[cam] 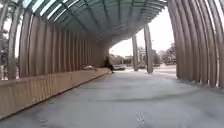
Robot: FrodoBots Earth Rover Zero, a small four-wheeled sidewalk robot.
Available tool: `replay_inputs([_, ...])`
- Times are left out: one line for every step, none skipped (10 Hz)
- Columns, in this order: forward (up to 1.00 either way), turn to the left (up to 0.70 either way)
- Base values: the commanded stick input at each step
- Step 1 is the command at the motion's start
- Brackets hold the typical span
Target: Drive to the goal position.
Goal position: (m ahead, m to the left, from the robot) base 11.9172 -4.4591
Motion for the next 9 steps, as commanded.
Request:
replay_inputs([1.00, 0.07])
replay_inputs([1.00, 0.07])
replay_inputs([1.00, 0.07])
replay_inputs([1.00, 0.07])
replay_inputs([1.00, -0.33])
replay_inputs([1.00, -0.24])
replay_inputs([1.00, 0.07])
replay_inputs([1.00, 0.07])
replay_inputs([1.00, 0.07])
